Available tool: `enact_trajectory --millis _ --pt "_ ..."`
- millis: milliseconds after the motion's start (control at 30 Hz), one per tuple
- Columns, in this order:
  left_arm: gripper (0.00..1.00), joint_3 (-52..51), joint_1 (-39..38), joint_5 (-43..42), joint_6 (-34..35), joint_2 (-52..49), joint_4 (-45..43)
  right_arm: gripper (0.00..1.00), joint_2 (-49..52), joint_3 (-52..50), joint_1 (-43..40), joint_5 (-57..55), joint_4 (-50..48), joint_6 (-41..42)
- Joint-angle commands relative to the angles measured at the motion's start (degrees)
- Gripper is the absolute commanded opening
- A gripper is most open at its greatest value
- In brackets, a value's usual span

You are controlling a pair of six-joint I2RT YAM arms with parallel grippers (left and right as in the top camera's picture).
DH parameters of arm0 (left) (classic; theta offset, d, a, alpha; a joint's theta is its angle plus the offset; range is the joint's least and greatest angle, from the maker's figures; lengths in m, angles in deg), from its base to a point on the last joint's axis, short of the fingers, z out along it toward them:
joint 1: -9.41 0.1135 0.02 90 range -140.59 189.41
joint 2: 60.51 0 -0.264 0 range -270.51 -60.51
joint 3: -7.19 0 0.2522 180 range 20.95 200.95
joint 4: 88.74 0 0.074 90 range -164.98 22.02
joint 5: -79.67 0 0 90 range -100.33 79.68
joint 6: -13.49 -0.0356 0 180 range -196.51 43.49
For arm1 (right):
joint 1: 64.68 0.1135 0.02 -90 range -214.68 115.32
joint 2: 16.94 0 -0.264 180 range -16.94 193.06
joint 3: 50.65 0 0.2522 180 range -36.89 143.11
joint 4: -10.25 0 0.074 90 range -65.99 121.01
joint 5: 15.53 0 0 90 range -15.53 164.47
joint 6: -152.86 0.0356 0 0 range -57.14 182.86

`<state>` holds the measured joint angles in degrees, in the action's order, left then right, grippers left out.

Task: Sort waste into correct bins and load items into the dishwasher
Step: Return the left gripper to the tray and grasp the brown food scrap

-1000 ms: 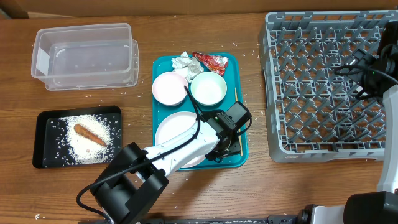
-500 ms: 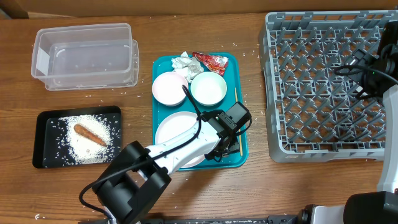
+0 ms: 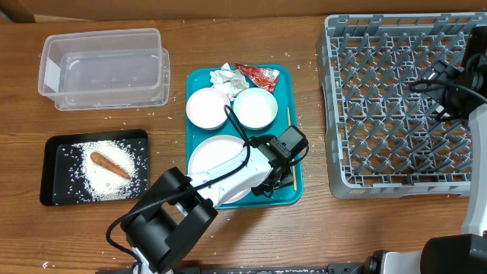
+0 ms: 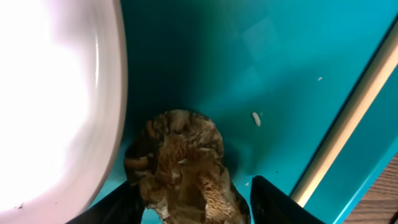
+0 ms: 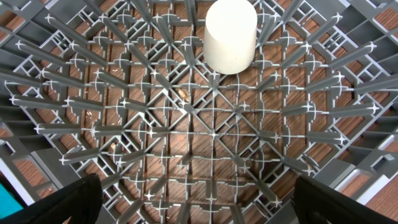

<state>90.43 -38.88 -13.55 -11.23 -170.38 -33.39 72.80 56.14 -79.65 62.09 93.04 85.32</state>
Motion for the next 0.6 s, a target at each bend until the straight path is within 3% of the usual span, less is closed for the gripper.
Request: enact_trajectory --millis 0,33,367,433,567 --pt "0.52 0.57 0.26 -0.48 0.46 -1.33 -0.02 1.00 -0.37 0.96 0.04 -0.46 -0.15 0.28" --pt "0.48 0.72 0.26 -0.48 0.28 -1.33 0.04 1.00 -0.37 0.96 0.04 -0.46 -0.15 0.28" --pt "0.47 5.01 0.22 -2.80 -4.04 -1.33 4.50 1.00 -0.37 0.96 0.04 -0.46 -0.15 0.28" --pt "0.38 6.38 0.22 -2.80 -4.48 -1.33 6.25 1.00 -0.37 0.96 0.04 -0.46 -0.15 0.28" --pt "0.37 9.64 0.22 -2.64 -5.16 -1.33 9.46 1.00 -0.37 0.96 0.04 -0.46 -0.13 0.28"
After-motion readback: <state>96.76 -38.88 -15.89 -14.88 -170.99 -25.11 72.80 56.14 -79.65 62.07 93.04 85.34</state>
